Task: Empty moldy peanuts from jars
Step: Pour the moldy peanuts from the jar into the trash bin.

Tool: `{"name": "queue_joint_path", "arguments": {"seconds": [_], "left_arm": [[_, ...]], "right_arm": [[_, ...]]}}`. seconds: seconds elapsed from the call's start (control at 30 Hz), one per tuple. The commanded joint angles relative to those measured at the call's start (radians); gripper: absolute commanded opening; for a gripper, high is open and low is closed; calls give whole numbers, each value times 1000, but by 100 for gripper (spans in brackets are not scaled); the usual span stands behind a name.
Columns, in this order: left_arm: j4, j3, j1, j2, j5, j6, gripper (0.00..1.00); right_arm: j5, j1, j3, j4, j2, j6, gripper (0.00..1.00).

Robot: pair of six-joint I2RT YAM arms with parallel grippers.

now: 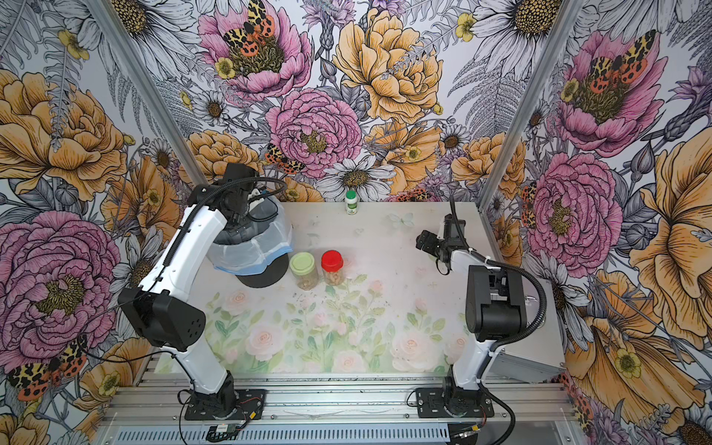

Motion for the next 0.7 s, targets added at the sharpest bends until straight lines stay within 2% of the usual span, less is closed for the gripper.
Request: {"name": "queue_joint_path", "arguments": {"seconds": [0.0,0.03,0.07,0.1,0.13,0.17,0.2,0.23,0.27,0.3,0.33,0.4,0.43,0.5,0.6,0.67], "left_arm": [[41,-17,23,-35,-59,24,18],[32,29,96,-44,-26,-46,18],[-12,66,116,-39,23,-92,18],[-30,41,88,-47,37,-85,19],[-16,-43,47,-79,2,-31,18],[21,-93,44,-91,-40,-18,19],[22,-54,45,-53,-54,-56,20],[-38,38,5,23,-18,-99,19],[-42,31,-47,35,15,-65,19],[-32,-6,-68,20,-5,-33,19],[-33,6,-32,11,-24,-55,20],[-55,68,86,-1,44,-144,20],[-57,49,94,-15,56,-139,20],[-53,-2,66,-24,-36,-92,20],[-54,78,81,-11,14,-112,20],[-53,74,90,-32,11,-97,19]], "right_arm": [[-15,8,37,14,9,-8,88],[-20,10,36,6,2,-13,88],[-10,13,22,21,-7,-14,88],[-5,15,9,41,-12,-13,88],[-4,15,7,48,-12,-11,88],[-6,16,14,42,-10,-11,88],[-10,17,17,35,-8,-11,88],[-13,19,16,39,-6,-11,88],[-12,20,15,42,-4,-10,88],[-16,22,16,44,-3,-10,88],[-17,22,18,31,-7,-14,88],[4,23,-1,28,-34,-32,88],[15,22,-20,51,-44,-37,88],[14,21,-12,57,-39,-33,89],[-15,26,22,45,-13,-27,88],[-12,31,20,45,-13,-32,88]]}}
